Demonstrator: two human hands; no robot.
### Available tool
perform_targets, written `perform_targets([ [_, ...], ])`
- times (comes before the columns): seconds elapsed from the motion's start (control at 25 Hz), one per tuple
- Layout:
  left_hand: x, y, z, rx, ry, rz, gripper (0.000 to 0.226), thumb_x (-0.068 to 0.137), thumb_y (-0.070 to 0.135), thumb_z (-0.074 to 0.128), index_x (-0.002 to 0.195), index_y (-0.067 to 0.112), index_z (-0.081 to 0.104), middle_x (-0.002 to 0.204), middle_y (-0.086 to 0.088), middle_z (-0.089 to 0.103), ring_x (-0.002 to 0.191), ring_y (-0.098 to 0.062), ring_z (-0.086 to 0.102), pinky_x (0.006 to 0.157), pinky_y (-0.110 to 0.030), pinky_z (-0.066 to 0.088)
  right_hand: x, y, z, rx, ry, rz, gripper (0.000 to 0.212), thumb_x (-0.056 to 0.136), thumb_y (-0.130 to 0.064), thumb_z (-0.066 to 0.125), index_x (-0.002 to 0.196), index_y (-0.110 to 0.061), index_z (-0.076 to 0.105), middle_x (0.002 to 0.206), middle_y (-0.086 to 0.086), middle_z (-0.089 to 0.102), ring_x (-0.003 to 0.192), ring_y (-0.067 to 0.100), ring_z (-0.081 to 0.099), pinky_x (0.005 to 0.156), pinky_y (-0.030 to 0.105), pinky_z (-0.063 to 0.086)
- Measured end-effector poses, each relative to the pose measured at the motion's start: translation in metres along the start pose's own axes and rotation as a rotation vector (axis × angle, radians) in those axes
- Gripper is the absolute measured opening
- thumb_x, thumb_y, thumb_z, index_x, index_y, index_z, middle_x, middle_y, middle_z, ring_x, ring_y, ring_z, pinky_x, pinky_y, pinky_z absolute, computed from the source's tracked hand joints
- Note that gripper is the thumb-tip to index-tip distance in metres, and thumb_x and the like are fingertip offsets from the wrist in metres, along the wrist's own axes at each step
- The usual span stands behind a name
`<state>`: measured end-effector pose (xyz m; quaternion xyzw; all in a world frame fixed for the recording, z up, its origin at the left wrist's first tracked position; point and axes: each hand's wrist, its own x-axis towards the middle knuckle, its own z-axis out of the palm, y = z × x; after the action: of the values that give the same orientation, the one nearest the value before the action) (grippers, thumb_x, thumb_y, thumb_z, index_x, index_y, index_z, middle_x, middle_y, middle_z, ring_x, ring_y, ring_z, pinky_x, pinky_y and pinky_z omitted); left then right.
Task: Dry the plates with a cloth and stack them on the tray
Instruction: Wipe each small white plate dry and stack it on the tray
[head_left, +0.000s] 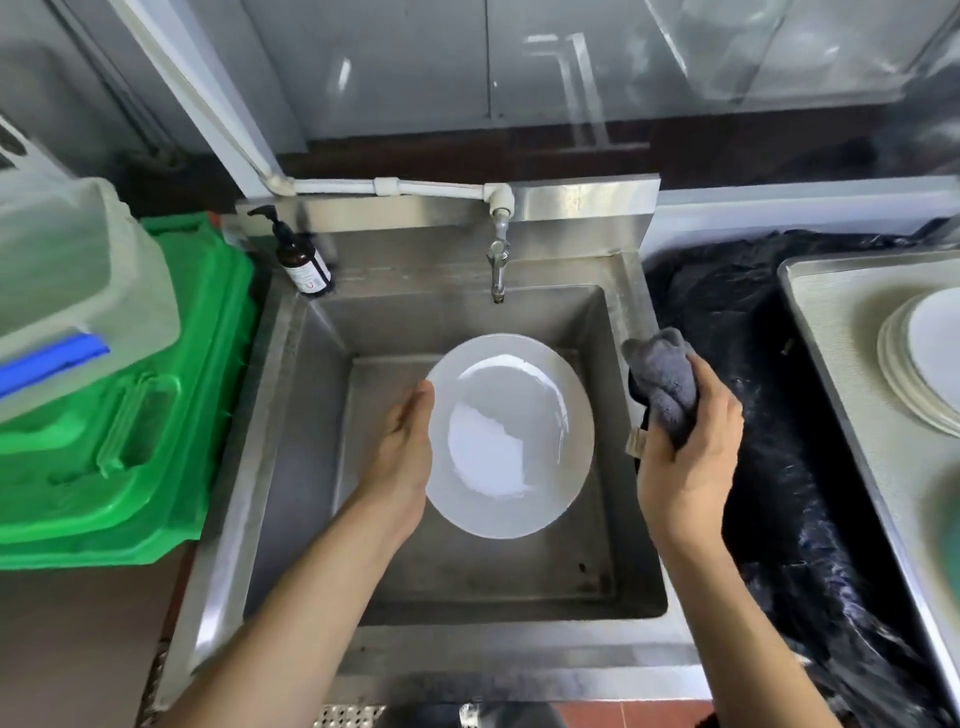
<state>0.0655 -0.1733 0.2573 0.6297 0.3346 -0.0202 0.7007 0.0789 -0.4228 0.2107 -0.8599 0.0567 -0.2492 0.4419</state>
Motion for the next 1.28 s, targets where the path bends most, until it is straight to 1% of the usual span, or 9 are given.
perform_targets([
  [0.16,-0.01,0.019,-0.002,0.008,-0.041,0.08,0.022,0.103,0.04,0.052,0.116,0.029,0.066,0.121,0.016,0.068,0.111,0.005,0.061,0.105,-0.023,0.045,0.003,-0.077,0.029,-0.065,-0.206,-0.232,0.074,0.083,-0.037,0.072,0.15,-0.022,0.045,0.155,0.001,0.044,0.139,0.02,0.043,0.117,0.032,0.033],
  [0.24,-0.011,0.028,-0.005,-0.004,-0.009,0.107,0.013,0.103,0.034,0.053,0.094,0.035,0.062,0.091,0.032,0.067,0.083,0.027,0.057,0.079,0.002,0.042,-0.009,-0.09,0.041,-0.232,-0.282,-0.335,0.077,0.088,-0.06,0.067,0.151,-0.021,0.048,0.161,0.008,0.04,0.147,0.025,0.037,0.123,0.042,0.027],
  [0.32,-0.015,0.04,-0.01,0.003,0.016,0.118,0.014,0.104,0.033,0.053,0.091,0.039,0.056,0.075,0.039,0.06,0.068,0.035,0.049,0.061,0.009,0.035,-0.01,-0.094,0.045,-0.327,-0.253,-0.429,0.074,0.094,-0.064,0.057,0.153,-0.02,0.047,0.161,0.011,0.039,0.149,0.028,0.036,0.124,0.05,0.024],
  [0.52,-0.011,0.065,-0.021,-0.001,-0.031,0.175,0.04,0.102,0.039,0.053,0.139,0.023,0.055,0.121,0.017,0.058,0.114,0.003,0.052,0.095,-0.015,0.035,0.015,-0.125,0.064,-0.222,-0.23,-0.432,0.06,0.101,-0.043,0.058,0.153,-0.016,0.047,0.158,0.01,0.045,0.147,0.029,0.04,0.123,0.037,0.026],
  [0.72,-0.004,0.09,-0.032,-0.065,0.0,0.195,0.02,0.102,0.028,0.056,0.088,0.032,0.07,0.077,0.027,0.073,0.073,0.015,0.067,0.061,-0.004,0.048,-0.022,-0.144,0.074,-0.05,-0.362,-0.64,0.055,0.102,-0.048,0.055,0.148,-0.019,0.054,0.156,0.004,0.047,0.141,0.025,0.047,0.116,0.036,0.037],
  [0.8,-0.005,0.096,-0.038,-0.069,0.012,0.198,0.027,0.1,0.034,0.06,0.076,0.039,0.074,0.077,0.023,0.074,0.076,0.006,0.07,0.065,-0.013,0.054,-0.024,-0.142,0.071,-0.08,-0.389,-0.725,0.055,0.102,-0.046,0.055,0.15,-0.02,0.052,0.158,0.004,0.046,0.141,0.026,0.047,0.114,0.041,0.04],
  [1.0,-0.019,0.106,-0.033,-0.05,-0.101,0.247,0.033,0.104,0.033,0.052,0.079,0.042,0.072,0.076,0.039,0.068,0.075,0.025,0.06,0.069,-0.005,0.045,0.01,-0.177,0.081,-0.035,-0.176,-0.361,0.055,0.1,-0.04,0.055,0.15,-0.017,0.051,0.158,0.004,0.045,0.146,0.024,0.041,0.12,0.039,0.031],
  [1.08,-0.02,0.115,-0.033,-0.088,-0.106,0.225,0.028,0.106,0.023,0.049,0.091,0.033,0.07,0.08,0.03,0.073,0.08,0.016,0.066,0.071,-0.007,0.049,0.003,-0.19,0.088,0.006,-0.203,-0.442,0.052,0.101,-0.041,0.055,0.146,-0.015,0.056,0.154,0.005,0.05,0.142,0.025,0.046,0.117,0.037,0.035],
  [1.28,-0.024,0.124,-0.047,-0.243,-0.078,0.125,0.023,0.105,0.021,0.052,0.1,0.018,0.074,0.1,-0.006,0.078,0.105,-0.029,0.07,0.099,-0.044,0.053,-0.008,-0.18,0.082,-0.036,-0.3,-0.63,0.044,0.098,-0.034,0.062,0.135,-0.011,0.064,0.144,0.007,0.059,0.128,0.029,0.057,0.103,0.047,0.046],
])
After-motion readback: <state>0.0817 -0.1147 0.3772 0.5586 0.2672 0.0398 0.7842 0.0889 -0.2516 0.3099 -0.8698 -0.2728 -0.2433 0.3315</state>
